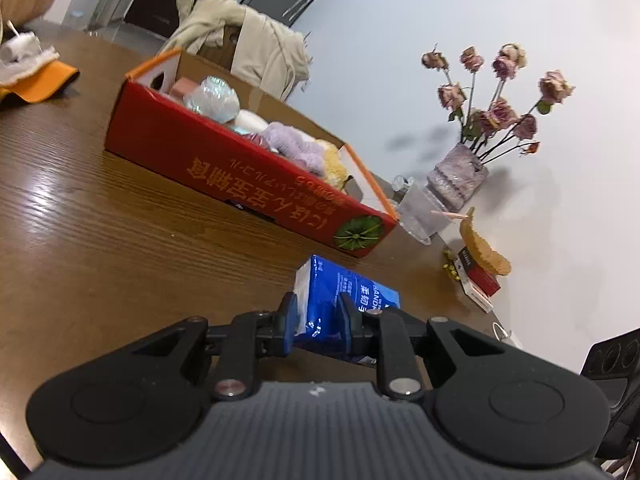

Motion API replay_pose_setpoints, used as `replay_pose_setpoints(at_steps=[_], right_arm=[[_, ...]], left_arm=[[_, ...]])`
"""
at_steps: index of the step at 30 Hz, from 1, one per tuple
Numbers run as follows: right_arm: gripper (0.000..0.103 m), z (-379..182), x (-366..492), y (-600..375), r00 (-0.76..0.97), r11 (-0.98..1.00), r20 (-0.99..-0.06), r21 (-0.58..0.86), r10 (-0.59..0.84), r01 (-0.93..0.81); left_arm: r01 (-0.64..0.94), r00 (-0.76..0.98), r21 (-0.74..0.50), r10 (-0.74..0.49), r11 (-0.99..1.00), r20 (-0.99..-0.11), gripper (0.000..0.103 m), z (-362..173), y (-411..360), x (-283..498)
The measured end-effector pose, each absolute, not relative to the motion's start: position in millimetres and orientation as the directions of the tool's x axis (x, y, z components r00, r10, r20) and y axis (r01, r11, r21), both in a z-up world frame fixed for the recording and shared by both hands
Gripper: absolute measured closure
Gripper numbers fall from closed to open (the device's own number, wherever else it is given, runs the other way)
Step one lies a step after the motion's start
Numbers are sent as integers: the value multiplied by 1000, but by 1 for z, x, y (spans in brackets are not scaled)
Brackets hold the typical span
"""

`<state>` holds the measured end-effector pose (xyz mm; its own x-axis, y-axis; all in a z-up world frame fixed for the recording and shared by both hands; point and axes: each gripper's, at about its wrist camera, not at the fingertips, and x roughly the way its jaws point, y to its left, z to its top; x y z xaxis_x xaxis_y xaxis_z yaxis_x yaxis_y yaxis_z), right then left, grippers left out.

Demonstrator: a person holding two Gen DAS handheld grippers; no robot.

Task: Organize soft objects
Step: 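Reach the right gripper to the blue tissue pack and grasp it, then carry the blue tissue pack over the box and open the right gripper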

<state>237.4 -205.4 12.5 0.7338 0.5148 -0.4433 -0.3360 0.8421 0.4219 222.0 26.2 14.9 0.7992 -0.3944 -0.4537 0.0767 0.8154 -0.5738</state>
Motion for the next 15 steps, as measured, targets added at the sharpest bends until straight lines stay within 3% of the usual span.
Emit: replay_pose_setpoints(at_steps=[9,15], right_arm=[[83,37,216,-214,765,841,-388,403,514,-360],[83,66,252,-224,799,849,-334,370,500,-376]], left_arm=[[116,833,-549,-383,827,-400,82,40,14,204],[173,834,-549,-418,818,-360,82,70,7,255]])
